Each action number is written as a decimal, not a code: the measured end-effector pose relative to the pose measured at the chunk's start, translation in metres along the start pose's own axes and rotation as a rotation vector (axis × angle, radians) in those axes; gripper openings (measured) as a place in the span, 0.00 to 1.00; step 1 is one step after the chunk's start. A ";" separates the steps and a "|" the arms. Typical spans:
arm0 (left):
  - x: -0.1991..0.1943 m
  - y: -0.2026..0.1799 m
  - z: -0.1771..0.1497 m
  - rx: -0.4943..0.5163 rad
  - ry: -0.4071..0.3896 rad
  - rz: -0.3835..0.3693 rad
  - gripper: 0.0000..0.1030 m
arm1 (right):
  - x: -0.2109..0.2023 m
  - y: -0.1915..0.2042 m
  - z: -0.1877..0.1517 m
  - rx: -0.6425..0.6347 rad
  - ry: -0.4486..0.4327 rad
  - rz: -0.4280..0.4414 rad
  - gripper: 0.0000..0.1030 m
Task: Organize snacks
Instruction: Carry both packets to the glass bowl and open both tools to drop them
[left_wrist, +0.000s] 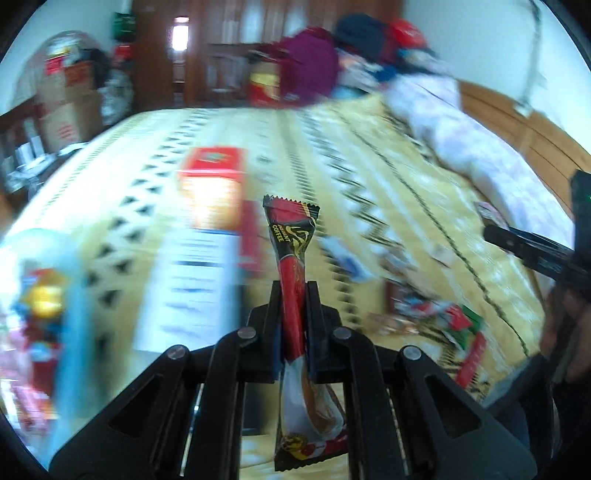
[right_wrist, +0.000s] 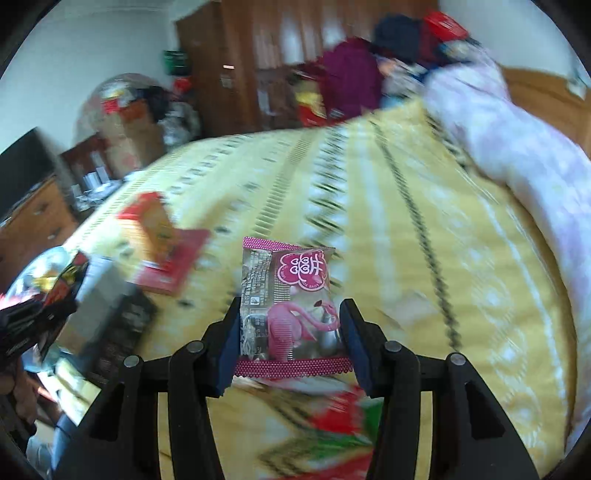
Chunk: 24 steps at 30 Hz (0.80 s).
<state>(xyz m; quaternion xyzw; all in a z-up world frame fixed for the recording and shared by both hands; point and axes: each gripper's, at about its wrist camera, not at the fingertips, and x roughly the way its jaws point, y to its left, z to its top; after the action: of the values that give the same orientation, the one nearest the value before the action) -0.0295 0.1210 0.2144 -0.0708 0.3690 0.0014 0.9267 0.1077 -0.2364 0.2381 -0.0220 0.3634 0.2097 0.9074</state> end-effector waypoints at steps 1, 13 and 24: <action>-0.007 0.014 0.002 -0.021 -0.012 0.027 0.10 | 0.001 0.020 0.008 -0.021 -0.007 0.037 0.53; -0.090 0.156 -0.017 -0.218 -0.103 0.325 0.10 | 0.023 0.259 0.059 -0.247 0.002 0.403 0.53; -0.096 0.212 -0.040 -0.317 -0.076 0.373 0.10 | 0.041 0.412 0.052 -0.391 0.089 0.538 0.53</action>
<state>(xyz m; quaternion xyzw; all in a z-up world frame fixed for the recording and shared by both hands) -0.1385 0.3306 0.2238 -0.1461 0.3355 0.2329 0.9010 0.0046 0.1637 0.2950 -0.1081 0.3481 0.5065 0.7814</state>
